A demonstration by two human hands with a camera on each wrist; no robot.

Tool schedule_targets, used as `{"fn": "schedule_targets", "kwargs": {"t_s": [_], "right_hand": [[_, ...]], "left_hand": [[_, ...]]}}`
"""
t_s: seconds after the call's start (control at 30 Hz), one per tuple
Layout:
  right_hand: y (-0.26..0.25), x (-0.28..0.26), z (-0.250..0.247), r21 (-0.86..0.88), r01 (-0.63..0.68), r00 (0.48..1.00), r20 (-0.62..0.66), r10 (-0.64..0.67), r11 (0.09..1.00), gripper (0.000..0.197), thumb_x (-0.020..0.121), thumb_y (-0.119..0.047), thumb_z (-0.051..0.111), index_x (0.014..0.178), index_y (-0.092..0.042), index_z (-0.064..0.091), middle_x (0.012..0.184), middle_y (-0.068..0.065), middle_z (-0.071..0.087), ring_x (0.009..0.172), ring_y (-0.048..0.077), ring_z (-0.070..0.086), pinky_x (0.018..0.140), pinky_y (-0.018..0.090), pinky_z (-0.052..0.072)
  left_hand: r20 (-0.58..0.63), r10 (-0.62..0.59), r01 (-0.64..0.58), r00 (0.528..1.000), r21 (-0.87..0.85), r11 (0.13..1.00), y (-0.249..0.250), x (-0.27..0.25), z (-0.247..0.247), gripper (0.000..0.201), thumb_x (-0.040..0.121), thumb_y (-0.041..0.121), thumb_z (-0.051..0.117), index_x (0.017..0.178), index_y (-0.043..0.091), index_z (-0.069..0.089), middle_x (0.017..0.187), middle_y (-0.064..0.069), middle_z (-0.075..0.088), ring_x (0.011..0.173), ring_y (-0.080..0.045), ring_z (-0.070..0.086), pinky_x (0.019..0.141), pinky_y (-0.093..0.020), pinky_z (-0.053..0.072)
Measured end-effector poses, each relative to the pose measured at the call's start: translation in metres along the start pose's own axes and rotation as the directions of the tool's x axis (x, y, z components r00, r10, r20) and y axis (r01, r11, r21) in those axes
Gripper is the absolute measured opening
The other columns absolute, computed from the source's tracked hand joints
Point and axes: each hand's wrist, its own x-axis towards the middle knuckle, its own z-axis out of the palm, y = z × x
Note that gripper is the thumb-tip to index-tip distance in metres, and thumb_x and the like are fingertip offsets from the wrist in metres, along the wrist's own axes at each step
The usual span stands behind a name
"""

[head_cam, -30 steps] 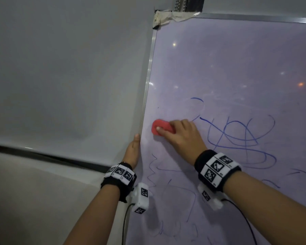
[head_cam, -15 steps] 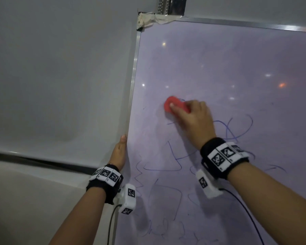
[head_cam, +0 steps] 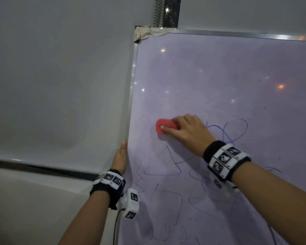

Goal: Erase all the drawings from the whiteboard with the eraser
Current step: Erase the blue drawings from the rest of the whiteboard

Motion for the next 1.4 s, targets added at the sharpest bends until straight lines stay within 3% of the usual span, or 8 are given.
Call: {"fn": "schedule_targets", "kwargs": {"t_s": [0.17, 0.4, 0.57, 0.73, 0.97, 1.13, 1.23, 1.4], "right_hand": [[0.006, 0.031, -0.019, 0.087, -0.42, 0.892, -0.142, 0.428, 0.903, 0.036, 0.072, -0.019, 0.066, 0.107, -0.015, 0.069, 0.083, 0.019, 0.057, 0.07, 0.035, 0.054, 0.06, 0.036, 0.045], [-0.049, 0.049, 0.02, 0.083, -0.047, 0.998, 0.036, 0.045, 0.995, 0.046, 0.062, -0.005, 0.08, 0.104, -0.017, 0.069, 0.079, 0.015, 0.058, 0.067, 0.03, 0.055, 0.058, 0.035, 0.043], [-0.049, 0.062, 0.019, 0.144, -0.326, 0.941, -0.047, 0.336, 0.934, 0.044, 0.064, -0.011, 0.082, 0.106, -0.02, 0.07, 0.079, 0.014, 0.058, 0.068, 0.03, 0.054, 0.059, 0.035, 0.043], [-0.064, 0.027, 0.018, 0.107, -0.085, 0.99, 0.125, 0.071, 0.991, 0.031, 0.071, -0.009, 0.066, 0.101, -0.021, 0.069, 0.078, 0.01, 0.057, 0.067, 0.026, 0.054, 0.059, 0.032, 0.042], [0.011, -0.014, -0.028, 0.077, -0.613, 0.771, -0.158, 0.617, 0.786, 0.041, 0.072, -0.019, 0.069, 0.112, -0.018, 0.064, 0.087, 0.02, 0.055, 0.075, 0.036, 0.052, 0.063, 0.042, 0.046], [-0.043, -0.045, 0.004, 0.041, -0.236, 0.972, 0.028, 0.235, 0.971, 0.03, 0.081, -0.024, 0.054, 0.11, -0.026, 0.064, 0.084, 0.01, 0.06, 0.072, 0.025, 0.043, 0.061, 0.035, 0.04], [-0.005, -0.051, -0.018, 0.08, -0.343, 0.939, 0.07, 0.338, 0.936, 0.023, 0.085, -0.032, 0.054, 0.101, -0.026, 0.069, 0.085, 0.008, 0.063, 0.073, 0.023, 0.047, 0.064, 0.035, 0.042], [0.018, -0.048, -0.028, 0.033, -0.543, 0.823, -0.182, 0.539, 0.839, 0.039, 0.079, -0.023, 0.057, 0.117, -0.029, 0.051, 0.094, 0.016, 0.058, 0.079, 0.026, 0.039, 0.065, 0.036, 0.04]], "left_hand": [[-0.026, -0.008, 0.008, 1.0, -0.026, 1.0, -0.004, 0.0, 0.004, 0.056, 0.102, 0.036, 0.02, 0.132, -0.003, 0.047, 0.136, -0.015, 0.049, 0.13, -0.022, 0.041, 0.112, -0.03, 0.027], [-0.007, 0.015, -0.015, 1.0, -0.061, 0.998, 0.003, -0.003, 0.003, 0.052, 0.103, 0.031, 0.019, 0.128, 0.0, 0.052, 0.127, -0.014, 0.055, 0.121, -0.018, 0.047, 0.1, -0.023, 0.031], [-0.021, -0.008, 0.007, 1.0, -0.06, 0.998, 0.005, -0.004, 0.004, 0.051, 0.103, 0.031, 0.021, 0.127, -0.001, 0.052, 0.126, -0.013, 0.056, 0.116, -0.015, 0.047, 0.099, -0.021, 0.031], [-0.017, 0.014, -0.015, 1.0, -0.055, 0.998, 0.007, -0.004, 0.004, 0.049, 0.103, 0.027, 0.02, 0.127, -0.003, 0.051, 0.121, -0.01, 0.055, 0.119, -0.014, 0.045, 0.094, -0.016, 0.031], [-0.049, -0.018, 0.017, 0.999, -0.016, 1.0, -0.002, 0.001, 0.006, 0.054, 0.102, 0.033, 0.021, 0.131, -0.005, 0.048, 0.134, -0.016, 0.05, 0.129, -0.022, 0.041, 0.105, -0.021, 0.026], [-0.027, -0.028, 0.028, 0.999, 0.014, 0.999, -0.002, 0.001, 0.002, 0.058, 0.102, 0.035, 0.019, 0.133, -0.005, 0.046, 0.138, -0.018, 0.046, 0.131, -0.023, 0.04, 0.111, -0.028, 0.025], [-0.034, -0.041, 0.042, 0.999, 0.021, 0.999, -0.002, 0.001, 0.003, 0.057, 0.102, 0.035, 0.019, 0.134, -0.005, 0.045, 0.134, -0.013, 0.048, 0.13, -0.021, 0.039, 0.107, -0.022, 0.024], [-0.044, -0.047, 0.048, 0.998, 0.017, 0.999, -0.001, -0.001, 0.007, 0.056, 0.102, 0.034, 0.02, 0.133, -0.005, 0.045, 0.134, -0.017, 0.048, 0.131, -0.025, 0.039, 0.103, -0.022, 0.025]]}}
